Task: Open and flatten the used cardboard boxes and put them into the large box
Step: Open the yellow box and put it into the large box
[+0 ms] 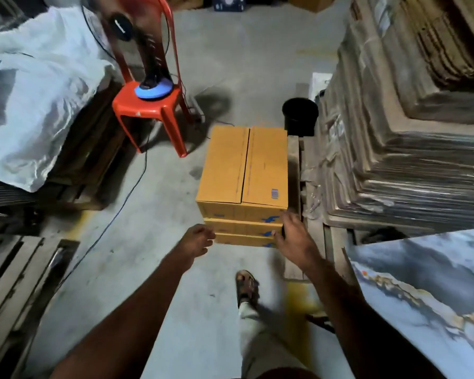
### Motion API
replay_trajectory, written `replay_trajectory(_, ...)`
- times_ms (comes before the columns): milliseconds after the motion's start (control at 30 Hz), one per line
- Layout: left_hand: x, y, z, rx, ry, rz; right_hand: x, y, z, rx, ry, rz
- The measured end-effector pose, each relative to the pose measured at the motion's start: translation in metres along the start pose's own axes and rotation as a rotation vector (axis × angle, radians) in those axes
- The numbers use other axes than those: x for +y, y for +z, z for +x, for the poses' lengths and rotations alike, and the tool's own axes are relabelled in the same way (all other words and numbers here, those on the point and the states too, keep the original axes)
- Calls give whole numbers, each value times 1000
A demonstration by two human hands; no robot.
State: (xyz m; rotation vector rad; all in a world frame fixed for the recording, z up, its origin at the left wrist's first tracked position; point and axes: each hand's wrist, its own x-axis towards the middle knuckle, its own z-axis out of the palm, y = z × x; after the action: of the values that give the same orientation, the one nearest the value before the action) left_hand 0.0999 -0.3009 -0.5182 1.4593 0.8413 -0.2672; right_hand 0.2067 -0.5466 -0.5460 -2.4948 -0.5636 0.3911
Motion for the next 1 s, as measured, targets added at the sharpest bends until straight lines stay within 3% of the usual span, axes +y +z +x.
replay_trajectory(200, -17, -18, 136, 87, -99, 238, 54, 57, 102, -121, 246, 114)
replay_trajectory(400, -16, -12, 240, 249, -326, 193, 110, 104, 176, -214, 518, 217)
replay_trajectory(500, -6, -7, 283, 387, -258, 265, 149, 131, 198, -212, 686, 395)
replay_trajectory(567, -7, -10, 306, 430, -198, 257, 161, 138, 205, -185, 701, 514)
replay_trajectory(700, -1, -22, 330, 309, -298, 188, 138, 124, 217, -89, 712, 639)
replay_trajectory(833, 9, -35, 336, 310, -377, 215, 132, 114, 225, -44, 786, 638)
replay_trajectory(1000, 46, -40, 320, 376, -300, 214, 121, 78, 245, 108, 795, 614)
